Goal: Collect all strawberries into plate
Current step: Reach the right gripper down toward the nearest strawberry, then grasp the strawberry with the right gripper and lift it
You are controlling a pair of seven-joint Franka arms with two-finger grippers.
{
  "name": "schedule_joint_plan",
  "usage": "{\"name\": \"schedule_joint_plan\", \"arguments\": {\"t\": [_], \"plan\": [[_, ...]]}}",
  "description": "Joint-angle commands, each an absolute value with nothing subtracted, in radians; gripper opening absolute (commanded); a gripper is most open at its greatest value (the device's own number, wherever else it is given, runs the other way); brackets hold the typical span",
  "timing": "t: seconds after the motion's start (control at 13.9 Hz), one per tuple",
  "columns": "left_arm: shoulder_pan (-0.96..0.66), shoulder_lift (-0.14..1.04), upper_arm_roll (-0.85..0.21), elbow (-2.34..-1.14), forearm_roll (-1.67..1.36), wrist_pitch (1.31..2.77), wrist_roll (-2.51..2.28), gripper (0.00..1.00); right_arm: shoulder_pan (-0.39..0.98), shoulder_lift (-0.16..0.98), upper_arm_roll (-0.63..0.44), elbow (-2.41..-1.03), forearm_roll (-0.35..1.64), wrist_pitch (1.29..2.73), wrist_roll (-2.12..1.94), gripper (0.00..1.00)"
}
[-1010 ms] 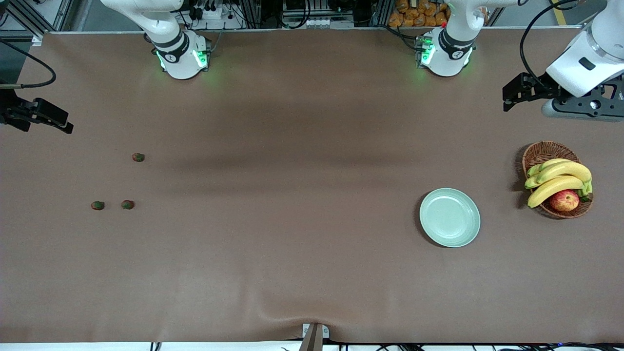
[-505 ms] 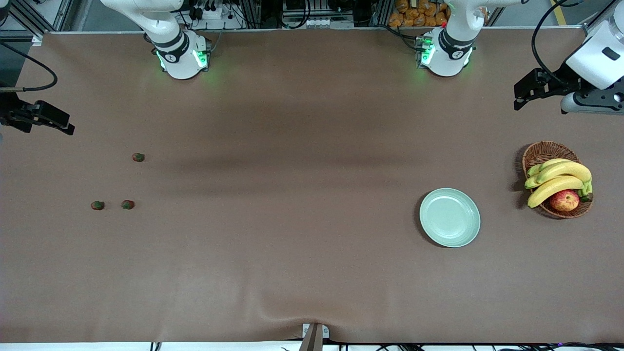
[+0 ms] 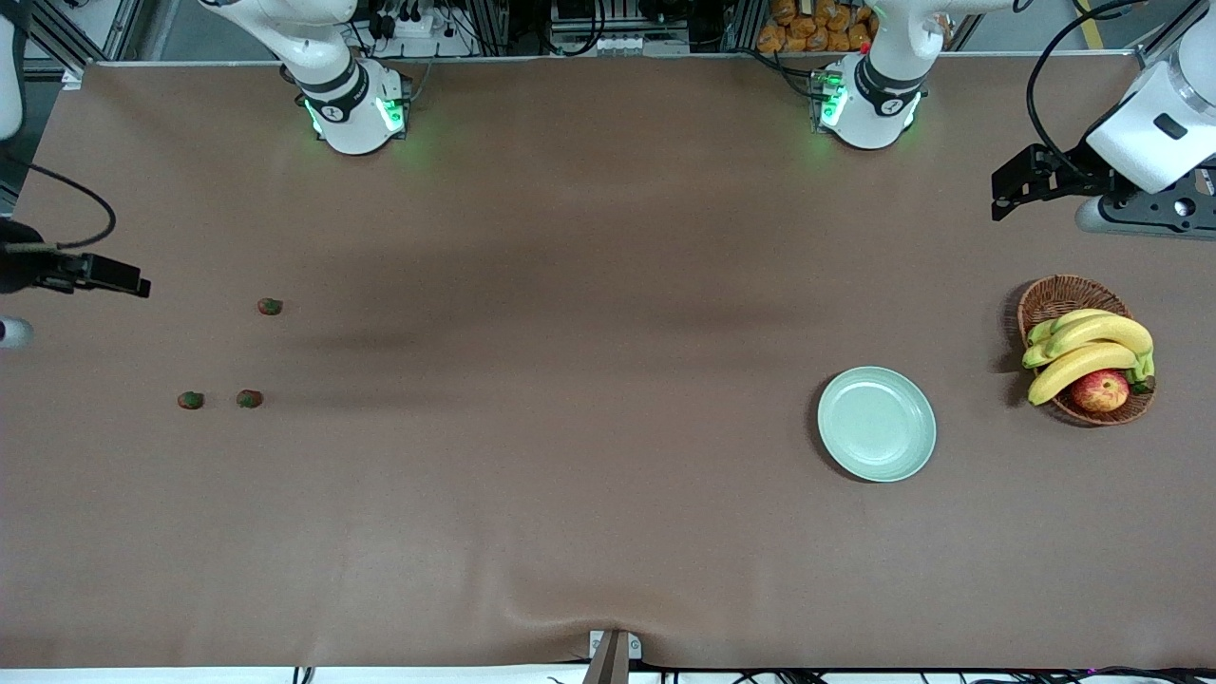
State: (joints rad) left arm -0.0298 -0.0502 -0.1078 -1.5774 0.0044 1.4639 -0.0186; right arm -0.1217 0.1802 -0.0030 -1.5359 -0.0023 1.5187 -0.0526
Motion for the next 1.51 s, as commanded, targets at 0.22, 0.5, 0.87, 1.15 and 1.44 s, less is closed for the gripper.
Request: {"name": "schedule_joint_plan", "arguments": {"t": [0.22, 0.5, 0.87, 1.15, 1.44], "plan": [[-0.028, -0.040, -0.109, -1.565, -0.014, 1.439, -0.008, 1.00, -0.149, 0.287, 0.011, -1.670, -0.006, 1.779, -0.067, 1.00], [-0.029, -0.026, -0.107, -1.560, -0.032, 1.440, -0.020, 1.00, -0.167, 0.400, 0.011, -1.674, -0.015, 1.971, -0.121, 1.00], [-0.035, -0.017, -0.112, -1.548, -0.034, 1.440, -0.086, 1.00, -0.232, 0.552, 0.012, -1.680, -0.005, 2.066, -0.261, 1.00], [-0.025, -0.015, -0.106, -1.548, -0.077, 1.442, -0.094, 1.00, -0.233, 0.603, 0.012, -1.695, -0.005, 2.111, -0.262, 0.97], [-0.031, -0.015, -0.106, -1.548, -0.066, 1.443, -0.094, 1.00, -0.222, 0.617, 0.014, -1.716, -0.003, 2.114, -0.261, 0.76]]}}
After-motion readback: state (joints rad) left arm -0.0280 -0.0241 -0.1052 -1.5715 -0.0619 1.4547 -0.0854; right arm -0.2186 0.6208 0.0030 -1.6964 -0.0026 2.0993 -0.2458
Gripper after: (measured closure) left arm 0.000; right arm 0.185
